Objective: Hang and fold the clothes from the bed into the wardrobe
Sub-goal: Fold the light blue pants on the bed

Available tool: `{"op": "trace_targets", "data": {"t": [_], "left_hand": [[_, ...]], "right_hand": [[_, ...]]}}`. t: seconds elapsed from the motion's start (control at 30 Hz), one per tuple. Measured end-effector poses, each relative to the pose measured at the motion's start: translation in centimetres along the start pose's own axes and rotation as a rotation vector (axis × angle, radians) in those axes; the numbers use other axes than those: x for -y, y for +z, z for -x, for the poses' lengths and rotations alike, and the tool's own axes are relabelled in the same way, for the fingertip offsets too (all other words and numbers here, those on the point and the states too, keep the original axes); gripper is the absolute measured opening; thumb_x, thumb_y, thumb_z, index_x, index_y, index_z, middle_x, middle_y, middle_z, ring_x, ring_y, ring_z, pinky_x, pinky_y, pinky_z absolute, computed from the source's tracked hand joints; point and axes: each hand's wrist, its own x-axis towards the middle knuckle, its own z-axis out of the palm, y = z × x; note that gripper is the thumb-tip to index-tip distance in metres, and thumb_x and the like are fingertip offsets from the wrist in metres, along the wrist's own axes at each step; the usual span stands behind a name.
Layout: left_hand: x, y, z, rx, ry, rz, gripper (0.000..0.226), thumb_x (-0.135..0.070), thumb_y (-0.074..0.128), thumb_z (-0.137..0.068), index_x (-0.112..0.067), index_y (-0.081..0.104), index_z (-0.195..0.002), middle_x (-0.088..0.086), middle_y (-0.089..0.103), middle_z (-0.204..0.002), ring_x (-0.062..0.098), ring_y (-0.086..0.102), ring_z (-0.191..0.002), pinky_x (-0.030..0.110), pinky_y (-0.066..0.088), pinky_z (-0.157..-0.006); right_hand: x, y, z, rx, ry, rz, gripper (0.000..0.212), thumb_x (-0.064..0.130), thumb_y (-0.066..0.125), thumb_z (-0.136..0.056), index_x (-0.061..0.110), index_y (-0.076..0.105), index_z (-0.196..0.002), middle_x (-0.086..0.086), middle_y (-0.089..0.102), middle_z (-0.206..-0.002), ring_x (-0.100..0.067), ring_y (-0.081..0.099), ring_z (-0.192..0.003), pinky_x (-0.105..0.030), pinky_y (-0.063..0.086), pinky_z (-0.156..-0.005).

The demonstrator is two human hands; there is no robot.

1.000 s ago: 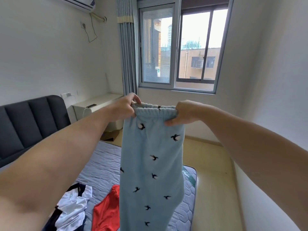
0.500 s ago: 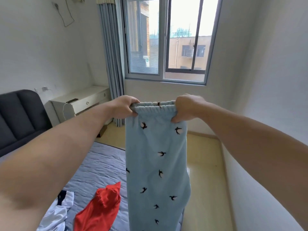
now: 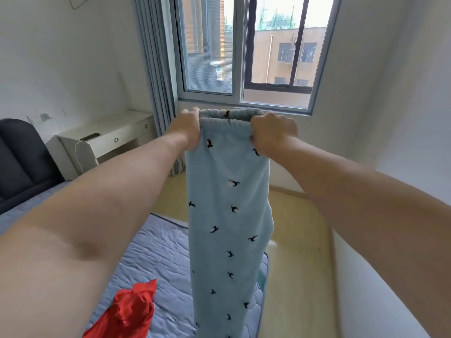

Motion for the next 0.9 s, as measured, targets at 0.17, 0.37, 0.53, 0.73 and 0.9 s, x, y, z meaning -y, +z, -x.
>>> {"op": "trace_targets", "data": {"t": [0.17, 0.37, 0.53, 0.73, 0.9], "left_hand": [[-1.0, -1.6, -4.6, -0.205, 0.014, 0.347, 0.034, -0.005, 0.052, -0.092, -0.019, 0.051, -0.123, 0.01, 0.052, -0.118, 0.029, 0.058, -0.1, 0.043, 0.059, -0.075], [0.7, -1.1, -3.7, -0.201, 0.028, 0.655, 0.033, -0.003, 0.051, -0.089, -0.027, 0.057, -0.111, 0.009, 0.06, -0.117, 0.03, 0.062, -0.109, 0.055, 0.06, -0.081], [3.6, 0.7, 1.7, -0.161, -0.04, 0.68, 0.047, -0.005, 0.052, -0.084, -0.051, 0.056, -0.095, 0.002, 0.064, -0.11, 0.026, 0.064, -0.104, 0.054, 0.059, -0.083], [10.6, 5.9, 12.5, -0.026, -0.205, 0.765, 0.036, -0.008, 0.059, -0.071, -0.038, 0.06, -0.091, -0.001, 0.065, -0.095, 0.022, 0.063, -0.095, 0.053, 0.059, -0.088], [16.9, 11.7, 25.1, 0.218, -0.369, 0.73, 0.04, 0.011, 0.069, -0.074, -0.022, 0.064, -0.096, 0.012, 0.069, -0.102, 0.036, 0.066, -0.106, 0.055, 0.058, -0.091]], "right_hand": [[-1.4, -1.6, -3.0, -0.205, 0.009, 0.084, 0.03, 0.016, 0.06, -0.096, 0.007, 0.059, -0.124, -0.012, 0.06, -0.108, -0.037, 0.068, -0.088, -0.038, 0.041, -0.063], [-1.0, -2.2, -2.7, -0.256, -0.055, 0.092, 0.028, 0.017, 0.063, -0.094, 0.01, 0.063, -0.121, -0.01, 0.061, -0.111, -0.037, 0.068, -0.088, -0.037, 0.039, -0.063], [1.4, 0.0, 0.9, -0.228, -0.165, 0.074, 0.022, 0.026, 0.063, -0.094, 0.014, 0.066, -0.112, -0.006, 0.06, -0.11, -0.034, 0.067, -0.084, -0.036, 0.04, -0.061], [7.3, 4.5, 11.3, -0.072, -0.344, -0.041, 0.029, 0.039, 0.053, -0.095, 0.019, 0.067, -0.109, -0.006, 0.056, -0.104, -0.031, 0.064, -0.087, -0.036, 0.037, -0.06], [13.4, 8.1, 23.3, 0.214, -0.441, -0.073, 0.031, 0.039, 0.055, -0.092, 0.018, 0.069, -0.109, -0.004, 0.055, -0.105, -0.028, 0.06, -0.092, -0.034, 0.034, -0.061]]}}
